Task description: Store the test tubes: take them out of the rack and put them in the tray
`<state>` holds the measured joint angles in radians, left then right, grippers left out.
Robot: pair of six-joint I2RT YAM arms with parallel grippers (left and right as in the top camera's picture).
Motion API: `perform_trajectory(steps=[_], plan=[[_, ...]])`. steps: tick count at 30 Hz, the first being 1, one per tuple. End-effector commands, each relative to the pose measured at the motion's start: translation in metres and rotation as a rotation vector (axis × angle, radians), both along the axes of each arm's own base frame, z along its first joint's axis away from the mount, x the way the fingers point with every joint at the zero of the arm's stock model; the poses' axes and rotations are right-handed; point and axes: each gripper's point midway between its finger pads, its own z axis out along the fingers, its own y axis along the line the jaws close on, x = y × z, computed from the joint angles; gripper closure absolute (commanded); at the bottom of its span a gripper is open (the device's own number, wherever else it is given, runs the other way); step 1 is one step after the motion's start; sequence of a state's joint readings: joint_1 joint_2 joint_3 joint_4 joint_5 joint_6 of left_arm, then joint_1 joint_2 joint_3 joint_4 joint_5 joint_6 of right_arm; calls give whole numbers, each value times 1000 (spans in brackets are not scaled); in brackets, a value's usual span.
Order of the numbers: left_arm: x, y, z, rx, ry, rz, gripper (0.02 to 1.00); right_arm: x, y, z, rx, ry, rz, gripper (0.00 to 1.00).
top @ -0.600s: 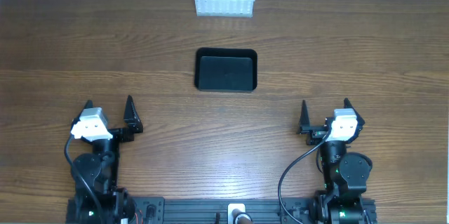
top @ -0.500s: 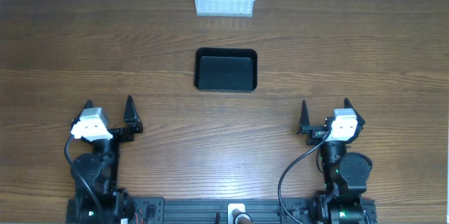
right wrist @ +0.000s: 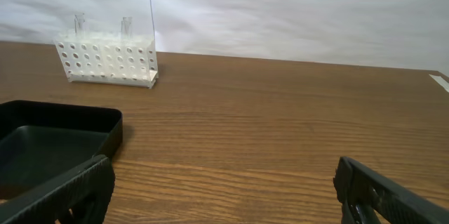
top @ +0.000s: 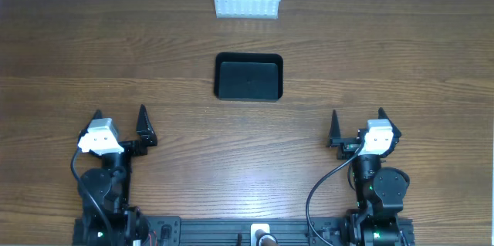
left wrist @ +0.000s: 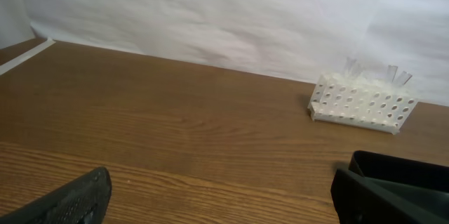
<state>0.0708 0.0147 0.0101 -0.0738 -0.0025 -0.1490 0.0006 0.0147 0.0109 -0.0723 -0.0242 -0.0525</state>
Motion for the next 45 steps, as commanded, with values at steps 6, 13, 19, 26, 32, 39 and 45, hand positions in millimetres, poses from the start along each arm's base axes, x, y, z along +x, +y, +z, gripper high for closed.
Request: perform_trajectory(steps=[6, 13, 19, 26, 32, 39, 45], plan=[[0, -1, -1, 13, -1, -9, 20, 0, -3, -1, 7, 0, -17, 7], [0, -1, -1, 13, -1, -9, 20, 0, -3, -1, 7, 0, -17, 9], [0, -1, -1, 13, -1, -9, 23, 0, -3, -1, 7, 0, -17, 9], [0, -1, 0, 14, -2, -9, 20, 0, -3, -1, 7, 0, -17, 7], [0, -1, 30, 15, -24, -9, 23, 0, -3, -1, 7, 0, -17, 12], [13, 0, 74, 10, 35, -10, 20, 0, -3, -1, 7, 0, -17, 7], [35, -11, 112, 0, 145, -55, 20, 0, -3, -1, 7, 0, -17, 9]])
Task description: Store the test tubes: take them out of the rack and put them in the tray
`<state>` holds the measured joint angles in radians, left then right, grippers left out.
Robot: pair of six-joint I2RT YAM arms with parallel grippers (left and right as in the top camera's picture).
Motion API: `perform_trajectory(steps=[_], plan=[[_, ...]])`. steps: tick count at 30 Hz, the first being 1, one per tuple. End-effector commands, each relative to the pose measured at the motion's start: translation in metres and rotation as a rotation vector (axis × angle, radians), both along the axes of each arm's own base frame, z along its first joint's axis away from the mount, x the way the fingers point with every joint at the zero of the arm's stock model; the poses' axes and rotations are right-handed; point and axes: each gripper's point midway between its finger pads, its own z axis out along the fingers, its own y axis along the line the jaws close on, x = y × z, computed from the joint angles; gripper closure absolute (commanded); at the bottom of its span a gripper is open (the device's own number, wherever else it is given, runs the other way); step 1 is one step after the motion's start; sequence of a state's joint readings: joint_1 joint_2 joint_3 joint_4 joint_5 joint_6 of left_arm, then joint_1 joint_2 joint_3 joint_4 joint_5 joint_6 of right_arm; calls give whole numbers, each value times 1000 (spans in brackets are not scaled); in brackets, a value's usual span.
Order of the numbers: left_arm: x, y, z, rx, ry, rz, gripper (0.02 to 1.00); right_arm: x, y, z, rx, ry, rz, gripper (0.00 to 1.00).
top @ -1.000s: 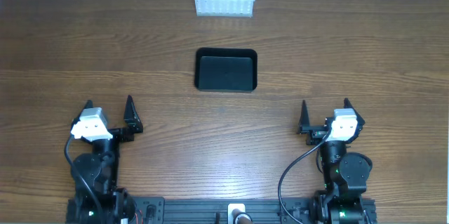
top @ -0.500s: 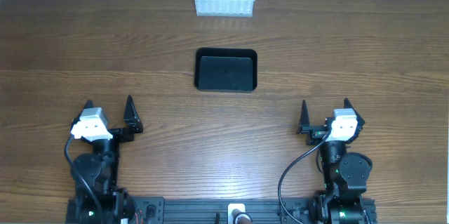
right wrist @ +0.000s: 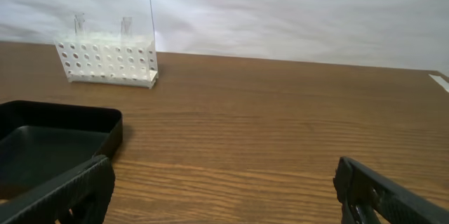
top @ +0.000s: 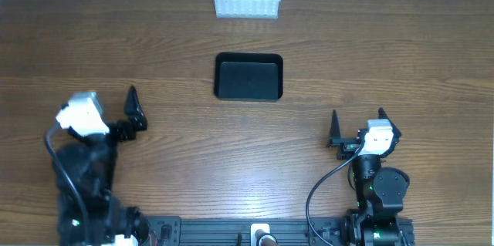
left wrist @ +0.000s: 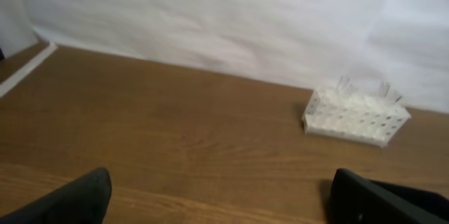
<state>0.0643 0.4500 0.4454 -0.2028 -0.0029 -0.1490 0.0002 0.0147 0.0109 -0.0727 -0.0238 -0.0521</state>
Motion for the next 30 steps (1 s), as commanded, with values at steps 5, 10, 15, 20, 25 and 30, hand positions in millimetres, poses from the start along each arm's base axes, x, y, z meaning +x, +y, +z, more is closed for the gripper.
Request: perform_trajectory(steps=[5, 10, 15, 20, 25, 30], plan=[[42, -40, 59, -71, 100, -125, 20, 0, -3, -1, 6, 0, -16, 7], [78, -72, 72, -92, 155, -201, 23, 0, -3, -1, 6, 0, -16, 9], [113, -110, 64, -77, 224, -274, 20, 0, -3, -1, 6, -1, -16, 7], [148, -148, 45, -59, 297, -333, 23, 0, -3, -1, 6, 0, -16, 7], [182, -182, 26, -34, 347, -364, 20, 0, -3, -1, 6, 0, -16, 9], [215, -208, 12, -24, 375, -385, 20, 0, -3, -1, 6, -1, -16, 12]])
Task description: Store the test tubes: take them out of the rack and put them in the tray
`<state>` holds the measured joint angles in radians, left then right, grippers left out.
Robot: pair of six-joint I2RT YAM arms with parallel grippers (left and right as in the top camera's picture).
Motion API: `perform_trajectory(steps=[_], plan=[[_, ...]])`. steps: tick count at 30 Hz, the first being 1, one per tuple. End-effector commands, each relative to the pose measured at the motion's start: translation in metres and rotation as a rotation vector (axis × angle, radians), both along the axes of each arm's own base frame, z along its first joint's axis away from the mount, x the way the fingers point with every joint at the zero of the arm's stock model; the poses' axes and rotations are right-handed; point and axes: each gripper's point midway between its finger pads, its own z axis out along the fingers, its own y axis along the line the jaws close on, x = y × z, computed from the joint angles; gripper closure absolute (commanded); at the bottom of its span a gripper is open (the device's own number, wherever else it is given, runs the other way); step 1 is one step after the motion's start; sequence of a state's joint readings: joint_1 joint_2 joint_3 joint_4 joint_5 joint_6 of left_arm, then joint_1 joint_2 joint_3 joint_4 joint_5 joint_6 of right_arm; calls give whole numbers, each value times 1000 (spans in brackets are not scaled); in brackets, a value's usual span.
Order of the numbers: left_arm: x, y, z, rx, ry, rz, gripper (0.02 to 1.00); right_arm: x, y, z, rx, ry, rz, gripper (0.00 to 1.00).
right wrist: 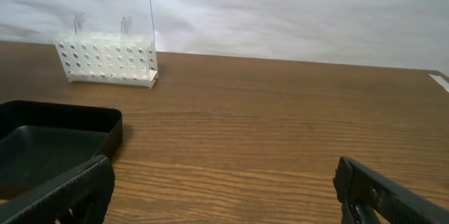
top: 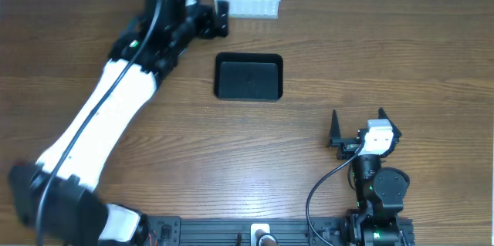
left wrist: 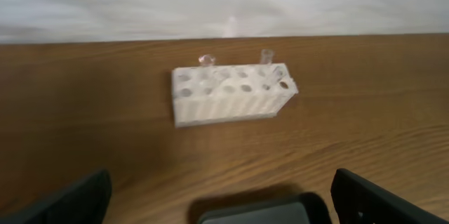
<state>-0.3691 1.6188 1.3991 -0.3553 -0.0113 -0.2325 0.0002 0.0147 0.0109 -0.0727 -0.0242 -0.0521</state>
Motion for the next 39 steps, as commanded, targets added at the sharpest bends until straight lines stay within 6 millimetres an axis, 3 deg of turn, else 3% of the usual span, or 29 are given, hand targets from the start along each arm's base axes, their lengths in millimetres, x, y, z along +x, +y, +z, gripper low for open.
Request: perform_trajectory(steps=[1, 10, 16, 27, 39], plan=[[32, -19, -3, -5, 2, 3, 23, 0, -3, -1, 6, 0, -17, 9], [87, -33, -38, 53, 66, 37, 20, 0, -3, -1, 6, 0, -16, 7], [113, -43, -60, 64, 85, 36, 23, 0, -3, -1, 6, 0, -16, 9], [127, -42, -103, 89, 137, 49, 20, 0, -3, -1, 6, 0, -16, 9], [139, -42, -119, 85, 124, 58, 23, 0, -3, -1, 6, 0, -17, 9]])
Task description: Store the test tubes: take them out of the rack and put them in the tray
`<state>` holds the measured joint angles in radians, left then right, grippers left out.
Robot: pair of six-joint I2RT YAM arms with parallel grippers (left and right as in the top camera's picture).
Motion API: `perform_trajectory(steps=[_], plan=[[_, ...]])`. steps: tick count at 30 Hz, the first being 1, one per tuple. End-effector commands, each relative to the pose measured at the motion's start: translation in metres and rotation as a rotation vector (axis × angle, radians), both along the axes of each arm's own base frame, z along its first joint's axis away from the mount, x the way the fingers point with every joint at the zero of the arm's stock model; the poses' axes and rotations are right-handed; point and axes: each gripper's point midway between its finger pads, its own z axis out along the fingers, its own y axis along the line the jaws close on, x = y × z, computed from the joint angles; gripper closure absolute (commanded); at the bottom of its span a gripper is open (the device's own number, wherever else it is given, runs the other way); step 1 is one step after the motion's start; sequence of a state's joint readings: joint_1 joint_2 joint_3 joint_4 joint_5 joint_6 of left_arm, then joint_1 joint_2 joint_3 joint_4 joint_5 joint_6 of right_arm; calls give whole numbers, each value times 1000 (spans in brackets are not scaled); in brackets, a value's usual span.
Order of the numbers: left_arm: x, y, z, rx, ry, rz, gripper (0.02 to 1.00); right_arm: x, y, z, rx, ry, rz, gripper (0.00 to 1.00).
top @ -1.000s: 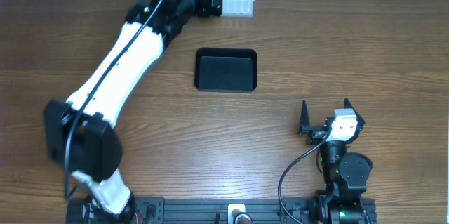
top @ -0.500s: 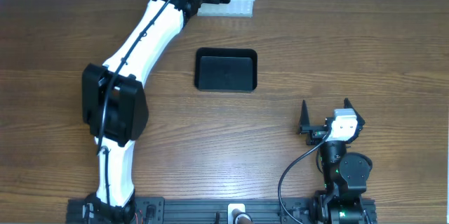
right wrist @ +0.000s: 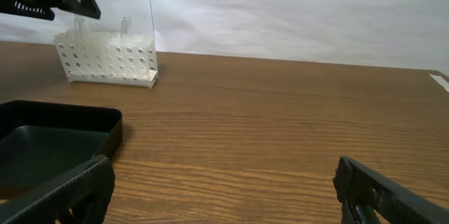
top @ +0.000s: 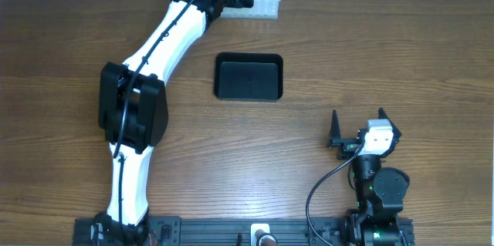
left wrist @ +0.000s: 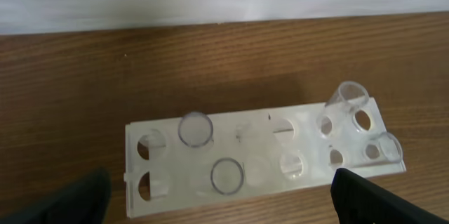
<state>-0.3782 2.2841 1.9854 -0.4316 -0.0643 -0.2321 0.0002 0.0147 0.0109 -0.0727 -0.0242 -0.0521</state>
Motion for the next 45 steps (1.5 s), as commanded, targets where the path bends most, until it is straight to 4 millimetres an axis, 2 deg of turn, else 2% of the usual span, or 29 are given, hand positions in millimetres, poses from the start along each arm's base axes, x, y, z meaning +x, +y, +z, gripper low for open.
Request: perform_trajectory(steps=[1, 7, 20, 28, 41, 45], plan=[[12, 3, -5, -1, -12, 25, 20, 0, -3, -1, 6, 0, -17, 7], [18, 1, -6, -4, -20, 24, 60, 0, -3, -1, 6, 0, -16, 9], [18, 1, -16, 2, -6, 24, 69, 0, -3, -1, 6, 0, -16, 7], [18, 1, -18, 4, -2, 24, 161, 0, -3, -1, 6, 0, -17, 7], [18, 1, -19, 4, 0, 24, 187, 0, -3, -1, 6, 0, -16, 9], [16, 0, -21, 3, 11, 18, 237, 0, -3, -1, 6, 0, -17, 9]])
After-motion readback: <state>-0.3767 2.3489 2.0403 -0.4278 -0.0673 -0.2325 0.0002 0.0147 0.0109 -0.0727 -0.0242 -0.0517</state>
